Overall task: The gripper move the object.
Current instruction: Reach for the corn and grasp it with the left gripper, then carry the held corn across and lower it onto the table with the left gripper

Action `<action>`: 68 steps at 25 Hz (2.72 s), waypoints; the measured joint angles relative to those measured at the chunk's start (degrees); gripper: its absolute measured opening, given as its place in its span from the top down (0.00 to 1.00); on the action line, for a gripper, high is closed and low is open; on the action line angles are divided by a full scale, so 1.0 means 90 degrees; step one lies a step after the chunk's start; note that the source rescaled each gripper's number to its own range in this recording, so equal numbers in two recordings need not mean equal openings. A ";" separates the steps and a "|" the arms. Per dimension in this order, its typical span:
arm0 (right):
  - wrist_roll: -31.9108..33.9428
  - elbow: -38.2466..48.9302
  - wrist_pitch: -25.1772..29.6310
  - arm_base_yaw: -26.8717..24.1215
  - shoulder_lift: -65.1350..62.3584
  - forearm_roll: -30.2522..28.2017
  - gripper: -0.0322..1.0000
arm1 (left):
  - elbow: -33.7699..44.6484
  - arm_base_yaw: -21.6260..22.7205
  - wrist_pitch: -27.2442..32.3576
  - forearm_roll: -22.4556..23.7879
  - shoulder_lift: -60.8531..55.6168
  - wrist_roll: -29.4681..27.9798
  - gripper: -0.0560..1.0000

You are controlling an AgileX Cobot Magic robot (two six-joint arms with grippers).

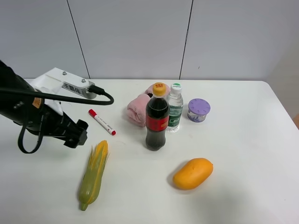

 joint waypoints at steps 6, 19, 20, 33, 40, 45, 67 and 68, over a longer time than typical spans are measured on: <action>0.0000 0.0000 0.0000 0.0000 0.0000 0.0000 0.00 | 0.0000 -0.0007 -0.0383 -0.0262 0.0869 -0.0073 0.00; 0.0000 0.0000 -0.0005 0.0000 0.0000 0.0000 0.00 | 0.0879 -0.0007 -0.2037 -0.0709 0.1838 -0.0207 0.00; 0.0000 0.0000 -0.0005 0.0000 0.0000 0.0000 0.00 | 0.0986 -0.0007 -0.2169 -0.0724 0.1838 -0.0215 0.00; 0.0000 0.0000 -0.0005 0.0000 0.0000 0.0000 0.00 | 0.1530 -0.0007 -0.3207 -0.1321 0.2211 -0.0242 0.03; 0.0000 0.0000 -0.0005 0.0000 0.0000 0.0000 0.00 | 0.1530 -0.0007 -0.3207 -0.1355 0.2333 -0.0203 0.05; 0.0000 0.0000 -0.0005 0.0000 0.0000 0.0000 0.00 | 0.1530 -0.0007 -0.3161 -0.1360 0.2333 -0.0203 0.16; 0.0000 0.0000 -0.0005 0.0000 0.0000 0.0000 0.00 | 0.1127 -0.0007 -0.2556 -0.1313 0.1964 0.0372 0.95; 0.0000 0.0000 -0.0005 0.0000 0.0000 0.0000 0.00 | 0.0947 -0.0007 -0.2331 -0.1280 0.1815 0.0432 0.95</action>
